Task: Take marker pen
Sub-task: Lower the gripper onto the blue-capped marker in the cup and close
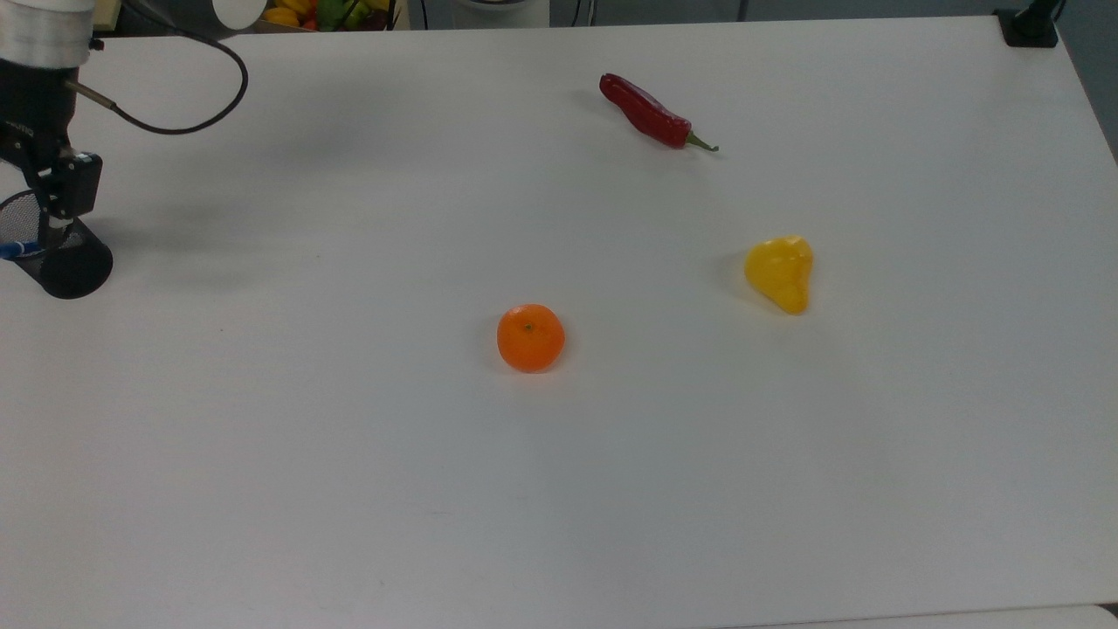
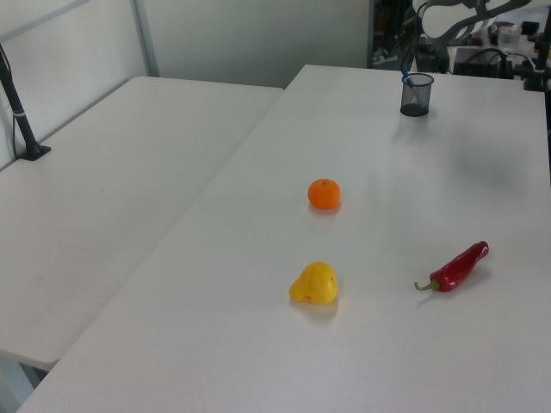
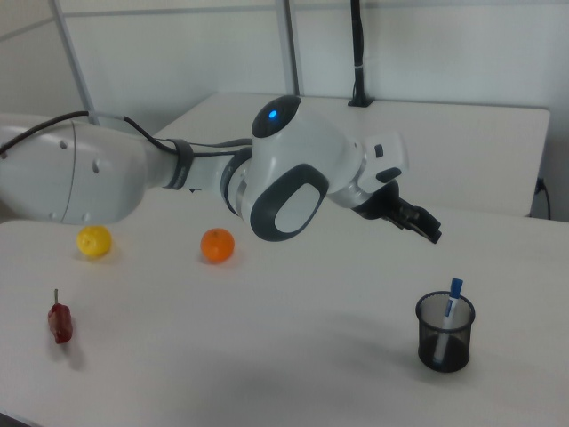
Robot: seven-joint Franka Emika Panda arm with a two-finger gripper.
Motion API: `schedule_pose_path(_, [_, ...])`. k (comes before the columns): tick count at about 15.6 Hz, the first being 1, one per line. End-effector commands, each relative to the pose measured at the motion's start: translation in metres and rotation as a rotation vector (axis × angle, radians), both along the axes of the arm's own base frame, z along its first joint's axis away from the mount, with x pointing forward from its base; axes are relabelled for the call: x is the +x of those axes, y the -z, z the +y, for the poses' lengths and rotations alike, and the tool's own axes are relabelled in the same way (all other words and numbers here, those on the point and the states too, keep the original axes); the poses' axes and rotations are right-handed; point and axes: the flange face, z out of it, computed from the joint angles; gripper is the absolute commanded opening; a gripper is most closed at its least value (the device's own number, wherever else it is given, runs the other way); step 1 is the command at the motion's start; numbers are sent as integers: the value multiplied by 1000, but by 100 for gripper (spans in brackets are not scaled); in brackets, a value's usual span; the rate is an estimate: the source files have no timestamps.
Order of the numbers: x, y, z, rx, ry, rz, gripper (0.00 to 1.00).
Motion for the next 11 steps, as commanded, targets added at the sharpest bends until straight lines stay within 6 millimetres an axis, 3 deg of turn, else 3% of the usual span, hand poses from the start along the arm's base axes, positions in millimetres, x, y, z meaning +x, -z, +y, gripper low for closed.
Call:
schedule_pose_path(1, [2, 20, -9, -19, 20, -12, 76])
schedule_pose_path(11, [-7, 56, -45, -79, 46, 2, 76])
